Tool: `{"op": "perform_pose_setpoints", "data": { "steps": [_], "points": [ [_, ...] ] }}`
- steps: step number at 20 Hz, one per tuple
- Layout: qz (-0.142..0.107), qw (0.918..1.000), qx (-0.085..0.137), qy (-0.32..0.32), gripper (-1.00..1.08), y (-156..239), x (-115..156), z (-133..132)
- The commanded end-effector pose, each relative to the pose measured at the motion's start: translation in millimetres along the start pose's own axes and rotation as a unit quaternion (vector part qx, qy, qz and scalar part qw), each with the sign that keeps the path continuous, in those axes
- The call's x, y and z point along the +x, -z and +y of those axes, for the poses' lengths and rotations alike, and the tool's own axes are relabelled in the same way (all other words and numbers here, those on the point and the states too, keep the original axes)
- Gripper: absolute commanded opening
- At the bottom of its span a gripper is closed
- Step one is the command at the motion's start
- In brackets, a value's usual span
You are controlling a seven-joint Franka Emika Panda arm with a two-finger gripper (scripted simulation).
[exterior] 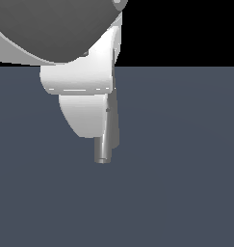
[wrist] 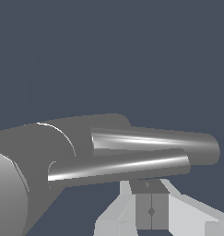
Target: Turn on the faucet by rotating a designated handle.
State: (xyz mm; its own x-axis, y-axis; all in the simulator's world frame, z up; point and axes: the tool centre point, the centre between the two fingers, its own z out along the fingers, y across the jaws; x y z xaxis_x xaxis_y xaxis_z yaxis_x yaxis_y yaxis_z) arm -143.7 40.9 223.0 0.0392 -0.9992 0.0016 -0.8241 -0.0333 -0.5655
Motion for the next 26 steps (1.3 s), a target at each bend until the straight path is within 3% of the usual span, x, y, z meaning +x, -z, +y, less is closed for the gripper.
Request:
{"op": "perform_pose_setpoints", "data": {
  "steps": [1,12,14,26],
  "points": [
    [0.006,0.9999,-0.002,-0.013,-1.00,-0.8,14.9,3.0],
    [0.007,0.9999,-0.004,-0.014,-1.00,-0.9,35.3,6.8],
    [0.000,1.0000,0.001,0.001,-1.00,0.4,21.5,2.2],
    [0.004,1.0000,-0.001,-0.006,-1.00,0.0,54.6,-17.5]
  ]
}}
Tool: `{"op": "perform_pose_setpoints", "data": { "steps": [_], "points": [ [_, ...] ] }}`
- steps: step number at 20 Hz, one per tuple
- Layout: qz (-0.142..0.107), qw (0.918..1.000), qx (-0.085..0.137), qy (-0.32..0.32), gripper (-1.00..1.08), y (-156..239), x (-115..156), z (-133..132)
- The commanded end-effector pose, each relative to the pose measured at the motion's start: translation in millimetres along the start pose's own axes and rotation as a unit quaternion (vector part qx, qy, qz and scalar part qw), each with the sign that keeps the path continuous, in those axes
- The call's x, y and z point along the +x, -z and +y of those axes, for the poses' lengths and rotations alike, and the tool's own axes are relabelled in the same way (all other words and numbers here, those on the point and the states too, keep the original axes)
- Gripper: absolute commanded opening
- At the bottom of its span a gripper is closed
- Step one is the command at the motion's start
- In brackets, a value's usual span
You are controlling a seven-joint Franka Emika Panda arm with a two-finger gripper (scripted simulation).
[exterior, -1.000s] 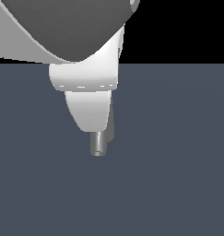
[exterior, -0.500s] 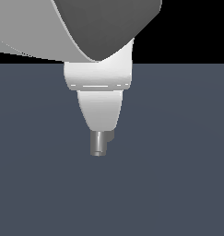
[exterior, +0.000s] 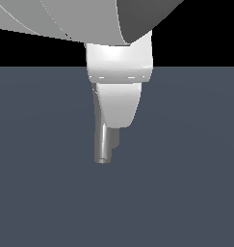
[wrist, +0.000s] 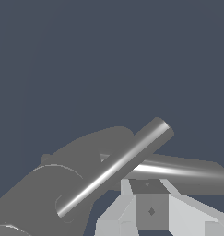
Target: Turn on the faucet by rotating a designated handle.
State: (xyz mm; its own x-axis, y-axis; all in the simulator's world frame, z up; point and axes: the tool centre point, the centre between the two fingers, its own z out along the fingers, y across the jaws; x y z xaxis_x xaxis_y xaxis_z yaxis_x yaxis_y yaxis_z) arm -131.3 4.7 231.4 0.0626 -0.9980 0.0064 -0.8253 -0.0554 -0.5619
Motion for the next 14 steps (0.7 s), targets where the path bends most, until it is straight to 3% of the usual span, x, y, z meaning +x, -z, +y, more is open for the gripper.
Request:
{"op": "perform_pose_setpoints", "data": {
  "steps": [1,14],
  "points": [
    [0.009,0.9998,0.000,-0.018,-1.00,-0.4,20.9,-4.9],
    [0.012,0.9996,-0.002,-0.025,-1.00,-0.3,55.5,-24.1]
  ]
}}
